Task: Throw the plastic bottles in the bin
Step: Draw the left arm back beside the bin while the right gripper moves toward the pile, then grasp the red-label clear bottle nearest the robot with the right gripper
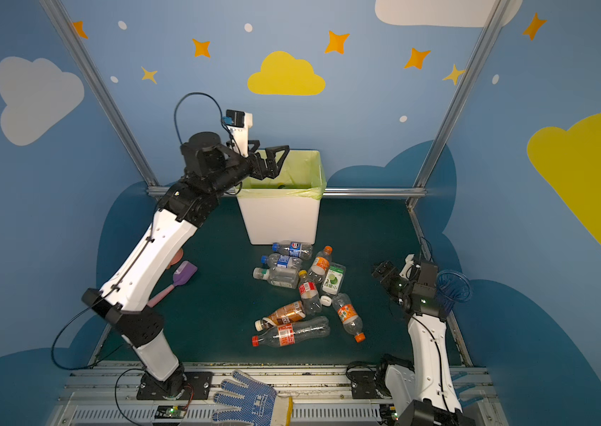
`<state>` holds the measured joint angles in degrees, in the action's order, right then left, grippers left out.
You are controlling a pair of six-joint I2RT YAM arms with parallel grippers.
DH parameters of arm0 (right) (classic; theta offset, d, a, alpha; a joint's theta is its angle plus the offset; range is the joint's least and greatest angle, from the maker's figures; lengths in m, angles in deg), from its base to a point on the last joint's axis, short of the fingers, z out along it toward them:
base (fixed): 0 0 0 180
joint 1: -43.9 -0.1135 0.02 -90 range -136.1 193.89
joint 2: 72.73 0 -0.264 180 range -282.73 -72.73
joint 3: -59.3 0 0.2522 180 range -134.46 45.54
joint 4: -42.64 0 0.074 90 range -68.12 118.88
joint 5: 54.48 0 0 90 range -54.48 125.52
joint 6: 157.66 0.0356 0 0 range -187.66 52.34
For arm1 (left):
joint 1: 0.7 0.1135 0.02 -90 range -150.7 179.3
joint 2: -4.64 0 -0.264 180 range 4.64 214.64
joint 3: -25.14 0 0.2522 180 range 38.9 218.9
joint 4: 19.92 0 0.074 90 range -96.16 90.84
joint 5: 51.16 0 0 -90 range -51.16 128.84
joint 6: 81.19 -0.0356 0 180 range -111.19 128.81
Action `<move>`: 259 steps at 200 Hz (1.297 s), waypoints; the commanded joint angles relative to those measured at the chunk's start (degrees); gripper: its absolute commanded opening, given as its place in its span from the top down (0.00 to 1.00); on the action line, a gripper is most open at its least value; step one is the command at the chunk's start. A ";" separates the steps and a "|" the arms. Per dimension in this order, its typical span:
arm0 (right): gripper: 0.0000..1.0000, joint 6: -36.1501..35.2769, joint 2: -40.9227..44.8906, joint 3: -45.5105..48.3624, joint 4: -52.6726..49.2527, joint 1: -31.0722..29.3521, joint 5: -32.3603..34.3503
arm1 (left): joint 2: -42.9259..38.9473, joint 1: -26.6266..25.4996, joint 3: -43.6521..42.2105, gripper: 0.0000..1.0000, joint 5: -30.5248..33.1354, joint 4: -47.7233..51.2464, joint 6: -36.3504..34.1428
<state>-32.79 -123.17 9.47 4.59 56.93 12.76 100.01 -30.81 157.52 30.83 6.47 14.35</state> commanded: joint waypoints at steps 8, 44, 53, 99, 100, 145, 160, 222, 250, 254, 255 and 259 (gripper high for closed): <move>0.05 -2.24 0.99 0.31 -3.84 -0.50 -1.66 | -6.84 1.09 -14.29 0.00 2.73 -10.13 -0.98; 0.05 -2.20 2.09 2.52 -5.97 -4.00 -1.10 | -18.12 1.36 -35.11 0.00 5.46 -15.61 1.19; 0.05 -2.18 2.10 2.88 -6.76 -5.41 -0.09 | -20.09 1.41 -38.93 0.00 5.75 -15.32 1.25; 0.05 -1.12 2.51 4.75 -9.43 -13.12 5.19 | -29.98 1.61 -55.79 0.00 6.14 -11.92 3.32; 0.05 -1.12 2.52 4.77 -9.49 -13.30 5.28 | -30.11 1.58 -56.05 0.00 6.11 -11.79 3.33; 0.06 -1.13 1.29 5.64 -11.36 -19.19 9.28 | -35.92 1.62 -65.17 0.00 9.58 -7.09 5.27; 0.06 -1.18 0.50 5.86 -11.39 -20.68 10.51 | -37.60 1.63 -67.70 0.00 10.37 -7.67 6.41; 0.07 -3.92 -6.07 4.05 -11.18 -27.42 13.12 | -38.03 1.63 -69.16 0.00 11.18 -7.11 7.72; 0.07 -4.13 -8.50 3.18 -11.58 -30.75 15.05 | -37.25 1.65 -68.93 0.00 10.61 -7.41 8.44; 0.08 -4.10 -8.87 3.04 -11.69 -31.20 15.36 | -37.19 1.63 -68.89 0.00 10.56 -7.41 8.49; 0.07 -4.15 -8.97 3.03 -11.67 -31.26 15.37 | -37.19 1.63 -68.89 0.00 10.56 -7.43 8.51; 0.08 -4.25 -9.34 2.87 -11.73 -31.67 15.66 | -37.19 1.63 -68.88 0.00 10.56 -7.44 8.53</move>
<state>-35.85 -131.02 14.58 -5.56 27.32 25.56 62.46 -29.34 87.74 41.10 -1.14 21.95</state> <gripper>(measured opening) 0.927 0.997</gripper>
